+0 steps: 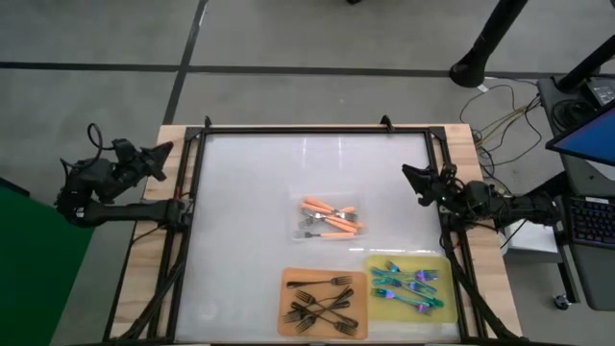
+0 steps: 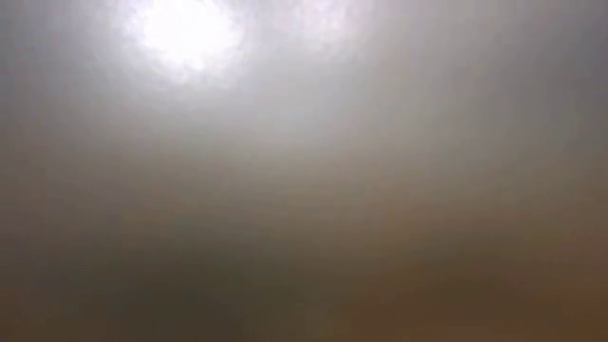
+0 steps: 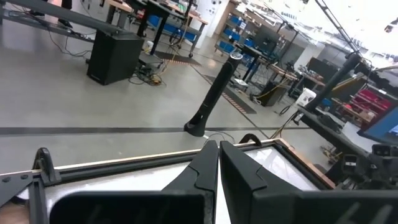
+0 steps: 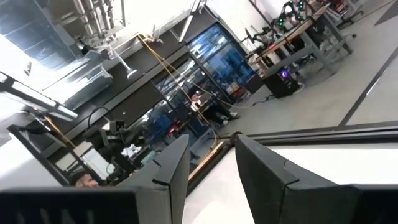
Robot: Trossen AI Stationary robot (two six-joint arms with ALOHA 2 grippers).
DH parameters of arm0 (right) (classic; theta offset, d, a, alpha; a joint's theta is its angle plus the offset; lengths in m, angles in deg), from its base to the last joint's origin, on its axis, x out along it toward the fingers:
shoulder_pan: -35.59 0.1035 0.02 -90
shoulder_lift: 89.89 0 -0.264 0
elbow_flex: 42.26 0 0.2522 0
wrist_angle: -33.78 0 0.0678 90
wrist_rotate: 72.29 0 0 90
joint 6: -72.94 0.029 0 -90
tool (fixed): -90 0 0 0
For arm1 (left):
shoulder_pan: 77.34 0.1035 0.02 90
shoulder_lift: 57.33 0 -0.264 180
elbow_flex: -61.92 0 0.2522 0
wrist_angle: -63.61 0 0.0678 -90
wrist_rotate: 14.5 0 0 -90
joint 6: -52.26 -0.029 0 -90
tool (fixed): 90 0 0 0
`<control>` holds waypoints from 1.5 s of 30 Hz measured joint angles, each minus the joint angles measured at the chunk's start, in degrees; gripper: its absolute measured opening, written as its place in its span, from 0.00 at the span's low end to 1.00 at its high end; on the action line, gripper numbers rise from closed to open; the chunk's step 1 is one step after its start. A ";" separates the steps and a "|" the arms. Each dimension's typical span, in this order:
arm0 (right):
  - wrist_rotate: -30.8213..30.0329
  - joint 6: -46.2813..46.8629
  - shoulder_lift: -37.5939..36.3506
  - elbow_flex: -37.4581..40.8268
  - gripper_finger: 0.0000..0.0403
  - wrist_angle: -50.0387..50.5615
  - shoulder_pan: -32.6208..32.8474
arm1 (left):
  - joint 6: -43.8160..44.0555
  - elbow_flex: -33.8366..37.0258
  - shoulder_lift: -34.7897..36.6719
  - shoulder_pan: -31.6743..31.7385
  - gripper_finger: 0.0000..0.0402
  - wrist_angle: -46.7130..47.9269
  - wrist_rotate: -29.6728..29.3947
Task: Sort silverware by color (type)
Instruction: Return to Home Position
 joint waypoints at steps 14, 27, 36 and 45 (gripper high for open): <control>0.13 0.00 0.11 0.00 0.30 0.01 -3.27 | 0.57 16.21 0.07 0.02 0.00 -6.90 0.02; 0.13 -0.01 -0.04 0.02 0.30 0.01 -3.25 | 1.46 32.92 -0.09 0.02 0.00 -9.48 1.68; 0.11 0.00 0.11 0.02 0.30 0.02 -3.25 | 1.49 32.17 0.31 -0.04 0.00 -11.51 14.03; 0.11 0.00 1.12 0.02 0.30 -0.03 -3.21 | 1.49 32.17 0.31 -0.04 0.00 -11.55 14.12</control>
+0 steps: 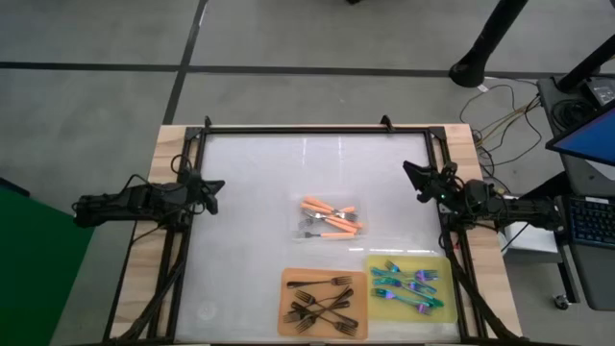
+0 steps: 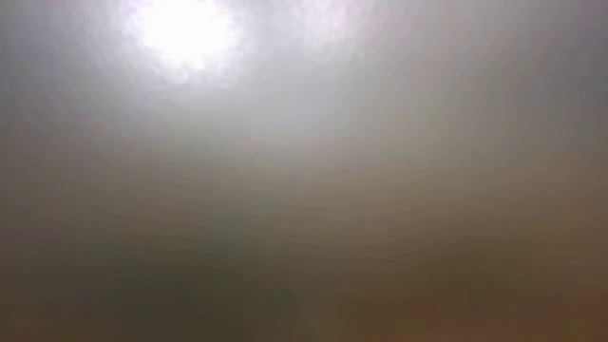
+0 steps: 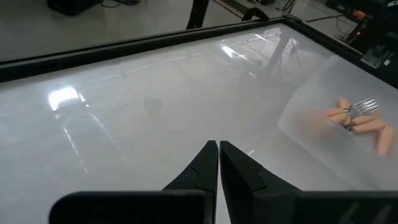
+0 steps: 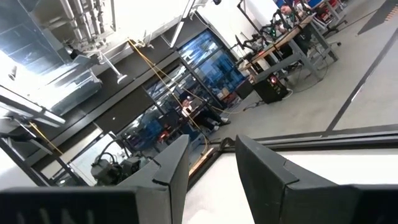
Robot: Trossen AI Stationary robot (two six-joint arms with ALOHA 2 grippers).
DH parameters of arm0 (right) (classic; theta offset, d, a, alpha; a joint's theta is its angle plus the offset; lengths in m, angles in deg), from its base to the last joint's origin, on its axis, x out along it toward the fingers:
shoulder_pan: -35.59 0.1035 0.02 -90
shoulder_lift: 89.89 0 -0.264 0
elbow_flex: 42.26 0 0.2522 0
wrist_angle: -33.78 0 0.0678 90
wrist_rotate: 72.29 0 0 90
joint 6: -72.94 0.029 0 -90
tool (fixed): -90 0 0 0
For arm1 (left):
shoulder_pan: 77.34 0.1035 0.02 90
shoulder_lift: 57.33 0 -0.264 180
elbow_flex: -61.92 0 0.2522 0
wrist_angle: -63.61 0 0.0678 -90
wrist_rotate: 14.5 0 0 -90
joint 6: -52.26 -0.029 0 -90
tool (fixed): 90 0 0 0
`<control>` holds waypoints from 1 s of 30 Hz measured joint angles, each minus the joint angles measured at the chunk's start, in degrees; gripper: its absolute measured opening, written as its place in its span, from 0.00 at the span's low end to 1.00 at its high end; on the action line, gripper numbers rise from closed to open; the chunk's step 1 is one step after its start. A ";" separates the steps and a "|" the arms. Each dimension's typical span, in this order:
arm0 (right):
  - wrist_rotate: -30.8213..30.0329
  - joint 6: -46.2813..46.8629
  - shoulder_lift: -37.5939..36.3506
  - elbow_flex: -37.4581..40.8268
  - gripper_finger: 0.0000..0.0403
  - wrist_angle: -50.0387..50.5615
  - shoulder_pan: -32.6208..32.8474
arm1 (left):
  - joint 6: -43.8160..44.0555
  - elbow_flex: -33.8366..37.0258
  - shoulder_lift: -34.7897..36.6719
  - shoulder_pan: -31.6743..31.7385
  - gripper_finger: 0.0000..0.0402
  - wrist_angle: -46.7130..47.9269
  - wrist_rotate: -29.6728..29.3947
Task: Sort silverware by color (type)
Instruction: Return to Home Position
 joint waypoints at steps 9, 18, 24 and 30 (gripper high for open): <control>0.00 0.00 0.78 0.00 0.30 0.04 0.00 | 0.00 0.00 -0.02 0.00 0.00 0.00 0.04; 0.00 -0.02 0.78 0.00 0.30 0.04 0.00 | 0.00 0.00 -0.02 0.07 0.00 0.05 0.01; 0.00 0.00 0.78 0.00 0.30 0.04 0.00 | 0.12 0.00 -0.02 0.07 0.00 1.43 -5.70; 0.00 0.00 0.78 0.00 0.30 0.04 0.00 | -6.08 0.00 -0.02 0.00 0.00 -11.79 -1.63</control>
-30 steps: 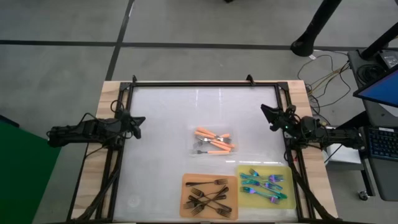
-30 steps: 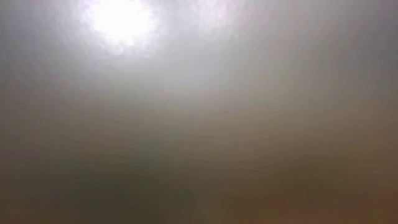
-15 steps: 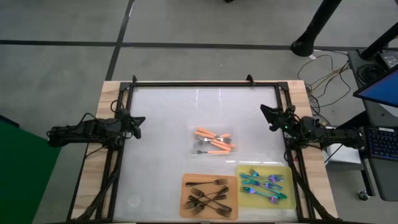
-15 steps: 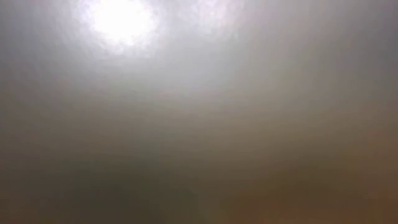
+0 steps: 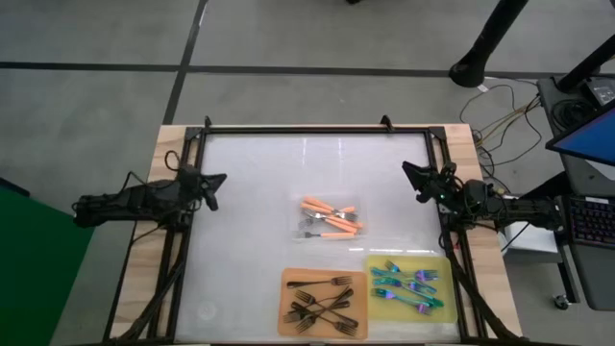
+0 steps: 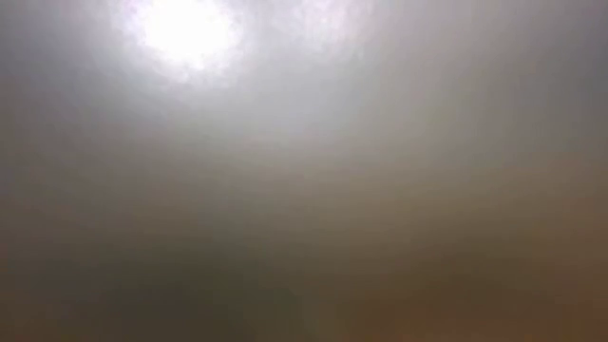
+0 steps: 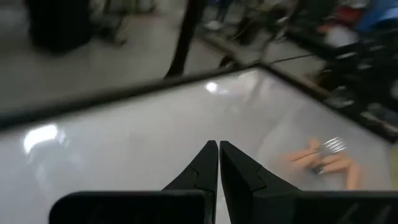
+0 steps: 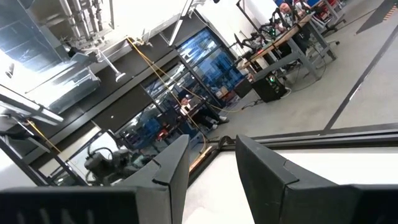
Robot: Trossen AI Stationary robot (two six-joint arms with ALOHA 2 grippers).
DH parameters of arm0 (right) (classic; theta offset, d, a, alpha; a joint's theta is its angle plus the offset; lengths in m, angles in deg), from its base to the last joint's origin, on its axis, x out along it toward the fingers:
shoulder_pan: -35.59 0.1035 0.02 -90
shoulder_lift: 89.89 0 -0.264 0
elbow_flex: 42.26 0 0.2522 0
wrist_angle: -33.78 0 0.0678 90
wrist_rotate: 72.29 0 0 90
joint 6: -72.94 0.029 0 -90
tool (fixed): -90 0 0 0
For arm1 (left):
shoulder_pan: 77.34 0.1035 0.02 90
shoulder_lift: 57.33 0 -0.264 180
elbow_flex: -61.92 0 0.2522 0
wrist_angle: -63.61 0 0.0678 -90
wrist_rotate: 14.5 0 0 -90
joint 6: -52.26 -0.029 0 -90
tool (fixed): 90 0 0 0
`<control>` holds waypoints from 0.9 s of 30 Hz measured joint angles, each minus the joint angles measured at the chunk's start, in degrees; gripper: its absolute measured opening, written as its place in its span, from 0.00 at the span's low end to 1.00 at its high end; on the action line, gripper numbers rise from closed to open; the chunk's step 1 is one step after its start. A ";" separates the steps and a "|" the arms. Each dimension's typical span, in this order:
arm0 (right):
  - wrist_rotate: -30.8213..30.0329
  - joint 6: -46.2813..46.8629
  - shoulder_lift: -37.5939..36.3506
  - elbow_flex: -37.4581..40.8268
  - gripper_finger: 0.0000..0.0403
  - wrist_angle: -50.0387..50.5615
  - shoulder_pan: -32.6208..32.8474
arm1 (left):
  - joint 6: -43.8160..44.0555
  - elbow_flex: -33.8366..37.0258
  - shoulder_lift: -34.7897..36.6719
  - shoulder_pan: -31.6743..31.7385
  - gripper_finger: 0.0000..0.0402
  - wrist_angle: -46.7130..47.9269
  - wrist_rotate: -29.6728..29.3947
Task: Sort silverware by color (type)
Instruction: Return to Home Position
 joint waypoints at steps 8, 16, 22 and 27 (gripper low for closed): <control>0.00 -0.01 0.00 0.00 0.30 0.00 0.00 | -29.26 0.00 0.00 0.00 0.00 -13.37 1.03; 0.00 0.00 0.00 0.00 0.30 0.00 0.00 | -34.05 0.09 0.00 -0.01 0.00 -18.42 7.00; 0.00 0.00 0.00 0.00 0.30 -0.01 0.00 | -34.05 1.31 0.00 0.00 0.00 -18.74 7.92; 0.00 0.00 0.00 0.00 0.30 0.00 0.00 | -34.08 4.05 0.00 -0.24 0.00 -23.60 9.78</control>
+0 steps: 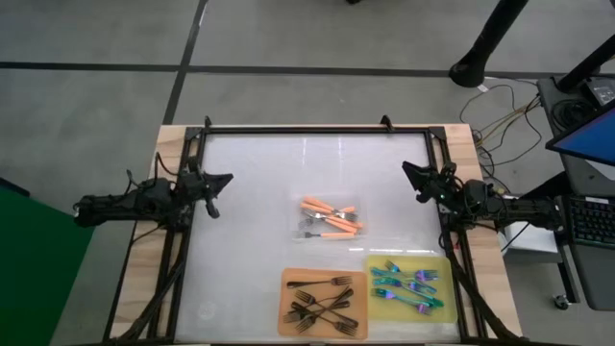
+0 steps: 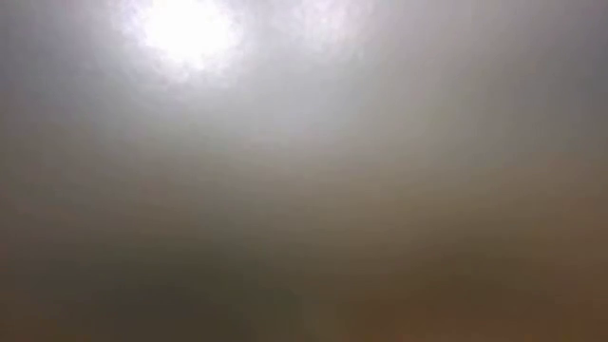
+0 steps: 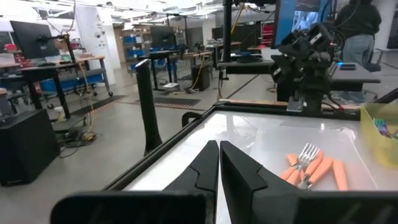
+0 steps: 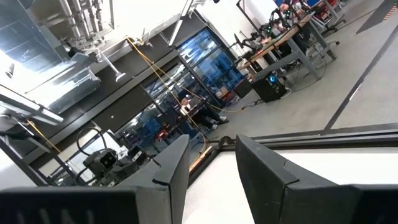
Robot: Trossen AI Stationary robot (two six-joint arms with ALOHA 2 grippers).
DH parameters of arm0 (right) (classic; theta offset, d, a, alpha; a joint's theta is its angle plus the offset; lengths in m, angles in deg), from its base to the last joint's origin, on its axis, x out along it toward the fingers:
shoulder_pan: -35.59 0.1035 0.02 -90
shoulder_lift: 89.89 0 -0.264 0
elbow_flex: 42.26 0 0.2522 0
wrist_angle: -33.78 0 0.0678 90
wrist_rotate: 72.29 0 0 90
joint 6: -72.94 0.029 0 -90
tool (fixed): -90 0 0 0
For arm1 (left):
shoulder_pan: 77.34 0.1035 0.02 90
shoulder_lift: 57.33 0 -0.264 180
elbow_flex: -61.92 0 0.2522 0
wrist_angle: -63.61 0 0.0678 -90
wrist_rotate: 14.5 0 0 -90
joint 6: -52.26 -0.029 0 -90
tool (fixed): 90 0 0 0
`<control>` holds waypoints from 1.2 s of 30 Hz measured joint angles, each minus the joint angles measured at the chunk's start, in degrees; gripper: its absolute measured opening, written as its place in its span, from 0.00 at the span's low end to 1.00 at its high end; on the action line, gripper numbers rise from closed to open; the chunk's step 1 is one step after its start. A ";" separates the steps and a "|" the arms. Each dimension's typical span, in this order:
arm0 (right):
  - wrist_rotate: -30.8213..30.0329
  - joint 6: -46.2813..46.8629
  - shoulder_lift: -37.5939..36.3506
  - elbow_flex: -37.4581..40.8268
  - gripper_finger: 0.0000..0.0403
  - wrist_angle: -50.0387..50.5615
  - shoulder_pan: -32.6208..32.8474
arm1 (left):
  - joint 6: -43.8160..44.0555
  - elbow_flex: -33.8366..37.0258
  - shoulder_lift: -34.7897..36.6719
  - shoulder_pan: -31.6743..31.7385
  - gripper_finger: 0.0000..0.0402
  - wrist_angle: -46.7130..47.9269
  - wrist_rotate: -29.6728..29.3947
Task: Sort silverware by color (type)
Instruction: Return to Home Position
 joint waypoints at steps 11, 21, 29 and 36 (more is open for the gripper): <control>0.00 0.00 0.00 0.00 0.30 -0.02 0.00 | 0.03 4.83 0.00 -0.02 0.00 -8.33 1.27; 0.00 0.00 0.00 0.00 0.30 0.00 0.00 | 0.03 7.66 0.01 -0.11 0.00 -9.19 1.53; -0.02 0.00 0.02 0.00 0.30 -0.02 0.00 | 0.02 7.69 0.00 -0.11 0.00 -9.28 1.46; -0.02 0.00 0.02 0.01 0.30 0.00 0.00 | 0.03 7.69 -0.09 -0.11 0.00 -9.25 1.40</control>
